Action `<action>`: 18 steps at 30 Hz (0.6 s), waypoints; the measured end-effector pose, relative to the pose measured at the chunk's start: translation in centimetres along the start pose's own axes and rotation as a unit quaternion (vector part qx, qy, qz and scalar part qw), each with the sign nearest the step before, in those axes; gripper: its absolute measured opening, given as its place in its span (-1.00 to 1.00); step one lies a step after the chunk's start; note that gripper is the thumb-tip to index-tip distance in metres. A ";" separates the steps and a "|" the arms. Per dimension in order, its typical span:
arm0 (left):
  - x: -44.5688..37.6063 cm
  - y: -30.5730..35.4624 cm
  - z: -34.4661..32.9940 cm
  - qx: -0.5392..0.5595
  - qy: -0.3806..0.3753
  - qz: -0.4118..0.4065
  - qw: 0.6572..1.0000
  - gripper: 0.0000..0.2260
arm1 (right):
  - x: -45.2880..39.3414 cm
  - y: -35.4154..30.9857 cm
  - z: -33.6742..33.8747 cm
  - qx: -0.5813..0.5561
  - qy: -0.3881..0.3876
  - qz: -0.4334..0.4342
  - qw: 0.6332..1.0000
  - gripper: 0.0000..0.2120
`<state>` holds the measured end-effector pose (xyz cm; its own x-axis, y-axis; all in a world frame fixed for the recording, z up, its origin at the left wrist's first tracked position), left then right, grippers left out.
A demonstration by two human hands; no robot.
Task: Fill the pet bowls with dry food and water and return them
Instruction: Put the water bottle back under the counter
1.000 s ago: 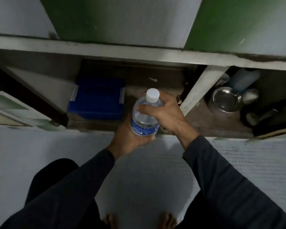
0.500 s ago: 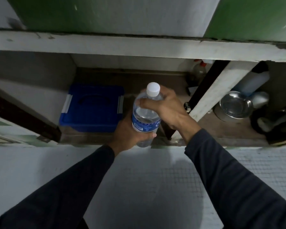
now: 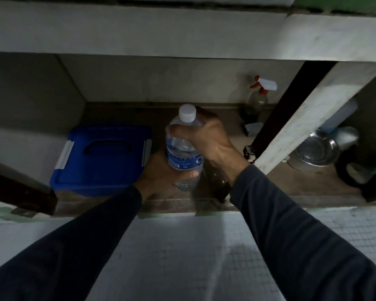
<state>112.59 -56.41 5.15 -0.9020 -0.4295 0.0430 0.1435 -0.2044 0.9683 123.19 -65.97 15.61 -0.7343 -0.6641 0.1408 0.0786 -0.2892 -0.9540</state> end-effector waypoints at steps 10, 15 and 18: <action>-3.3 -1.6 1.4 -0.068 -0.041 0.001 0.997 -0.32 | -2.5 1.6 -1.0 -0.015 0.051 -0.006 0.999 -0.50; -3.7 -0.9 1.6 -0.063 -0.047 0.001 0.997 -0.35 | -3.4 1.6 -1.1 -0.030 0.084 0.026 0.996 -0.52; -3.9 -0.9 1.4 -0.060 -0.039 0.000 0.997 -0.32 | -3.8 1.7 -1.3 -0.029 0.082 0.028 0.996 -0.52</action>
<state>115.38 -53.33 4.51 -0.9303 -0.3607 0.0665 0.1869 -0.3101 0.9322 125.24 -63.09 13.10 -0.8306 -0.5550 0.0454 0.0874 -0.2105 -0.9737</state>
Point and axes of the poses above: each hand's wrist, its own x-axis away from the middle knuckle, its own z-axis out of the back of the hand, y = z × x, the point moved 3 cm from there along -x, towards the middle knuckle, and after that the axes turned 2 degrees about z, right-handed, at the moved point
